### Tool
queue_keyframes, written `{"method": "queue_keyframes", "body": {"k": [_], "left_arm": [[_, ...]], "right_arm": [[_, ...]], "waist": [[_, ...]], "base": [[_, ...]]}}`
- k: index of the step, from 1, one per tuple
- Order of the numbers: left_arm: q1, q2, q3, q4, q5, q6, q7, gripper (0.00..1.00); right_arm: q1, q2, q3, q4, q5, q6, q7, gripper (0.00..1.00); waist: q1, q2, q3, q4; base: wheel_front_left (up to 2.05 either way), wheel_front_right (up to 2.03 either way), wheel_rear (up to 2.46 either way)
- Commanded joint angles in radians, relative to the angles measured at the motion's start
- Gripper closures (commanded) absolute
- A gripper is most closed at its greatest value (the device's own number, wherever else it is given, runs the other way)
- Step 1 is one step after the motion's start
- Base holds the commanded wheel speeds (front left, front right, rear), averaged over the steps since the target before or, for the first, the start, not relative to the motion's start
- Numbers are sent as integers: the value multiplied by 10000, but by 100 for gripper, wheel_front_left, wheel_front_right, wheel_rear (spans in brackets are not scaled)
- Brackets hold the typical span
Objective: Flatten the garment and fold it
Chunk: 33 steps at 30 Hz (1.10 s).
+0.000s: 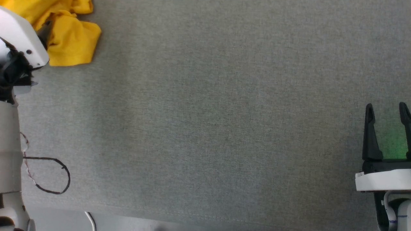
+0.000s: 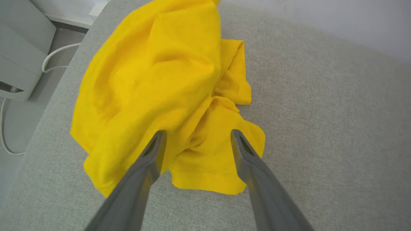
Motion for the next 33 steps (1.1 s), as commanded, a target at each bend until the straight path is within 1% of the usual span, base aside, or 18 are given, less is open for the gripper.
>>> {"method": "queue_keyframes", "body": {"k": [1, 8, 14, 15, 16, 18, 25, 33], "left_arm": [[3, 152, -39, 135, 162, 119, -38, 0], [-22, 318, -70, 670, 406, 363, -414, 0], [-59, 319, -132, 1249, 498, 301, -1077, 0], [-74, 313, -173, 1312, 518, 214, -1258, 57], [-88, 312, -220, 1397, 521, 98, -1394, 100], [-129, 277, -259, 1604, 453, -93, -1560, 100], [-358, 149, -215, 2187, 281, -319, -2188, 100], [-832, 188, -243, 2491, 142, -834, -3025, 100]], "right_arm": [[-140, 15, 12, -118, -80, -21, 5, 0], [-52, 15, -90, -386, -132, -21, 102, 0], [42, 15, -85, -596, -183, -21, 178, 0], [54, 15, -79, -624, -199, -21, 196, 0], [60, 15, -67, -655, -217, -21, 216, 0], [65, 15, -57, -717, -241, -21, 250, 0], [25, 15, -50, -797, -304, -21, 338, 0], [-56, 15, 59, -537, -208, -21, 287, 0]], "waist": [[-2, 0, 406, -279], [-2, 0, 770, -497], [-2, 0, 946, -572], [-2, 0, 972, -570], [-2, 0, 999, -568], [-2, 0, 1044, -554], [-2, 0, 1052, -468], [-2, 0, 626, -314]], "base": [[0, 0, 0], [0, 0, 0], [0, 0, 0], [0, 0, 0], [0, 0, 0], [0, 0, 0], [0, 0, 0], [0, 0, 0]]}}
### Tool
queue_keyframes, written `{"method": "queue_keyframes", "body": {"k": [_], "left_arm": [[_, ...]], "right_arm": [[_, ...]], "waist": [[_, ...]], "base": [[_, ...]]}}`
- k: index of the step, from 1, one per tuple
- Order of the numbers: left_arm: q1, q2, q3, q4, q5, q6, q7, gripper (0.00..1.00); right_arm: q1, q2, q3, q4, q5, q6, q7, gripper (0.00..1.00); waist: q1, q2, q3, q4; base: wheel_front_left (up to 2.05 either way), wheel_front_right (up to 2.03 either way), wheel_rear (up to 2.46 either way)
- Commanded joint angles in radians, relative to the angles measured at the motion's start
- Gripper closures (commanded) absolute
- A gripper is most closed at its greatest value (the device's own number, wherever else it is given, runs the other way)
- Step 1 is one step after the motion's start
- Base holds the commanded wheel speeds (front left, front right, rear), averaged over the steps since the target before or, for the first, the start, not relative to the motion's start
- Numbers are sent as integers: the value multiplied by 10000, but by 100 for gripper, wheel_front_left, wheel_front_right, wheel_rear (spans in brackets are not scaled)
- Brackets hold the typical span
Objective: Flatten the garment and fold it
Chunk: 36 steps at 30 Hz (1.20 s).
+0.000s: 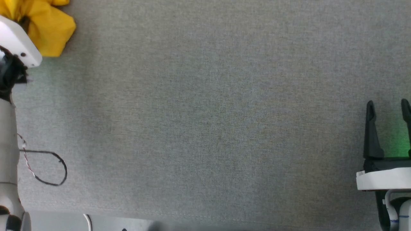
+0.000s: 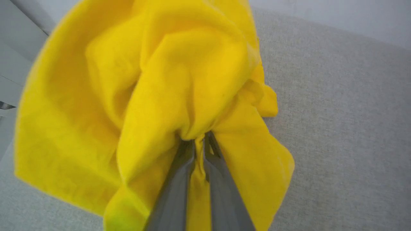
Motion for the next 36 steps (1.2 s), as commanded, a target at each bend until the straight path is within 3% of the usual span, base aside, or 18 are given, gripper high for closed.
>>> {"method": "queue_keyframes", "body": {"k": [1, 13, 25, 32, 36], "left_arm": [[-244, -17, -46, 6, -15, -122, -160, 100], [-568, 244, -779, -864, 345, -584, -733, 100], [-546, 112, -1540, -2908, 466, -651, -168, 100], [-541, -371, -2014, -4178, 268, -647, 222, 100], [-609, -918, -2273, -4767, 112, -526, 359, 100]], "right_arm": [[-91, 17, 52, 99, 21, -21, -66, 0], [155, 17, 169, 990, 479, -21, -317, 0], [592, 17, 421, 1633, 1093, -21, -392, 0], [863, 17, 358, 1658, 1279, -21, -394, 0], [928, 17, 345, 1687, 1351, -21, -395, 0]], "waist": [[0, 0, -234, 70], [0, 0, -2066, -2], [0, 0, -3849, -596], [0, 0, -4398, -995], [0, 0, -4575, -1167]], "base": [[0, 0, 0], [0, 0, 0], [0, 0, 0], [0, 0, 0], [0, 0, 0]]}}
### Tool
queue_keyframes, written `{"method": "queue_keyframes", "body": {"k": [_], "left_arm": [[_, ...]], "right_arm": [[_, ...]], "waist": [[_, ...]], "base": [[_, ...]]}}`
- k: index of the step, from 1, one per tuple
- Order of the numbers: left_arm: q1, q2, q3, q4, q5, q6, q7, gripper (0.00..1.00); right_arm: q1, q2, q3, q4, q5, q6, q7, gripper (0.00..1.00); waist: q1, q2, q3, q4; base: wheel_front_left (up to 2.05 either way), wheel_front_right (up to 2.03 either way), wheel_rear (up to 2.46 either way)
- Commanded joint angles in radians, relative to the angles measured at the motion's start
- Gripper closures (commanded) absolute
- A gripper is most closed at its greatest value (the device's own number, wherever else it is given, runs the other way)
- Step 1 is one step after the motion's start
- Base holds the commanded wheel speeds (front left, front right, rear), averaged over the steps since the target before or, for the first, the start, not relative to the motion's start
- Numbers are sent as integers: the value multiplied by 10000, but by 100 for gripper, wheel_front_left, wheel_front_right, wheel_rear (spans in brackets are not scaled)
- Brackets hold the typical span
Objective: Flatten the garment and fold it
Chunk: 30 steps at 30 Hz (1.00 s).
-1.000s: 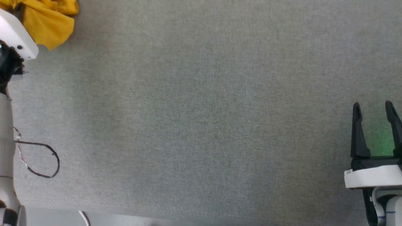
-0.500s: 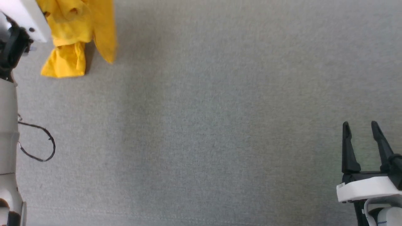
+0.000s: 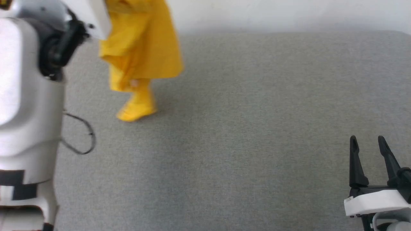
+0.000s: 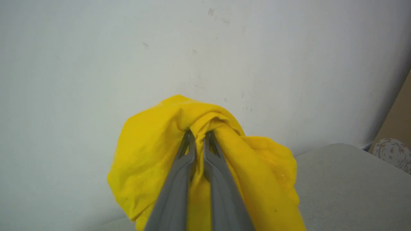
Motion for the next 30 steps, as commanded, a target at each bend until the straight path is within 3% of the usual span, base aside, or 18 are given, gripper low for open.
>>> {"method": "queue_keyframes", "body": {"k": [1, 16, 24, 30], "left_arm": [[-157, -231, -158, -281, -59, 70, 13, 100], [623, -1934, -1433, -976, -211, 367, -244, 100], [2352, -2708, -1907, 290, -350, 857, -1134, 100], [3132, -2856, -2104, 2027, -41, 1444, -1866, 100]], "right_arm": [[91, 19, 40, 7, 74, -21, -46, 0], [122, 19, 106, 160, 436, -21, -47, 0], [38, 19, 184, 128, 535, -21, -47, 0], [-136, 19, 285, 140, 601, -21, -47, 0]], "waist": [[2, 0, -310, -331], [2, 0, -441, -1129], [2, 0, -195, -1498], [2, 0, 140, -1780]], "base": [[0, 0, 0], [0, 0, 0], [0, 0, 0], [0, 0, 0]]}}
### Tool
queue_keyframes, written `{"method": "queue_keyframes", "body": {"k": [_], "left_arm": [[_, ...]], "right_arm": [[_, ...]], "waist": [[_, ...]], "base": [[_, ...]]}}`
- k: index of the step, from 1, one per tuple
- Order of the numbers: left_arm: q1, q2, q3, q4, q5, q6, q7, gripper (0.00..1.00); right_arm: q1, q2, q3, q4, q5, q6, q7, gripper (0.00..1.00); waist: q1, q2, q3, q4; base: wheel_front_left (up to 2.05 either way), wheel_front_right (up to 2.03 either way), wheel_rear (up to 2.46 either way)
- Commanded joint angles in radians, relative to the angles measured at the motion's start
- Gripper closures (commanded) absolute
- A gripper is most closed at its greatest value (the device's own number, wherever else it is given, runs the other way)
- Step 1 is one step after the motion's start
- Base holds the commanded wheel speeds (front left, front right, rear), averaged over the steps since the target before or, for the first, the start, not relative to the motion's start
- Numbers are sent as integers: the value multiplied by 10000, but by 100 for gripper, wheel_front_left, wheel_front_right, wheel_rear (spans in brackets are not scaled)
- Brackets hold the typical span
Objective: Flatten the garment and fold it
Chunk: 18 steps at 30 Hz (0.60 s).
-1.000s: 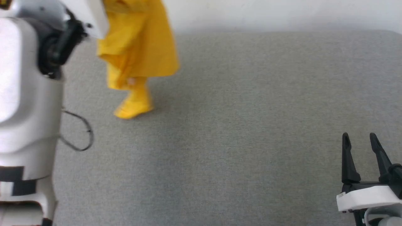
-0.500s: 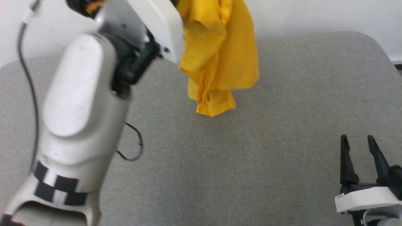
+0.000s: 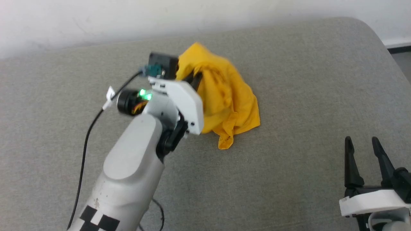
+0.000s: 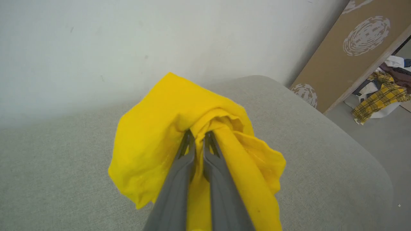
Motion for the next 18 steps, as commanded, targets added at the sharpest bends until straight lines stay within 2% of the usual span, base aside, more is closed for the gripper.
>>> {"method": "queue_keyframes", "body": {"k": [1, 12, 13, 14, 15, 18], "left_arm": [[259, -49, -31, 596, 83, 170, -156, 100], [510, -236, -100, 2799, -246, 346, -225, 100], [416, -287, -135, 2912, -340, 244, -377, 49], [416, -287, -135, 2912, -340, 244, -377, 49], [294, -331, -109, 2944, -455, 201, -635, 0], [135, -378, -93, 2845, -641, 78, -1027, 0]], "right_arm": [[-186, 20, 53, 5, 112, -19, -47, 0], [-323, 20, 148, 103, 214, -19, -47, 0], [-341, 20, 109, 131, 199, -19, -47, 0], [-341, 20, 109, 131, 199, -19, -47, 0], [-358, 20, 71, 155, 177, -19, -47, 0], [-332, 20, 56, 174, 149, -19, -47, 0]], "waist": [[0, 0, 244, -225], [0, 0, 544, -485], [0, 0, 522, -465], [0, 0, 522, -465], [0, 0, 448, -416], [0, 0, 297, -327]], "base": [[0, 0, 0], [0, 0, 0], [0, 0, 0], [0, 0, 0], [0, 0, 0], [0, 0, 0]]}}
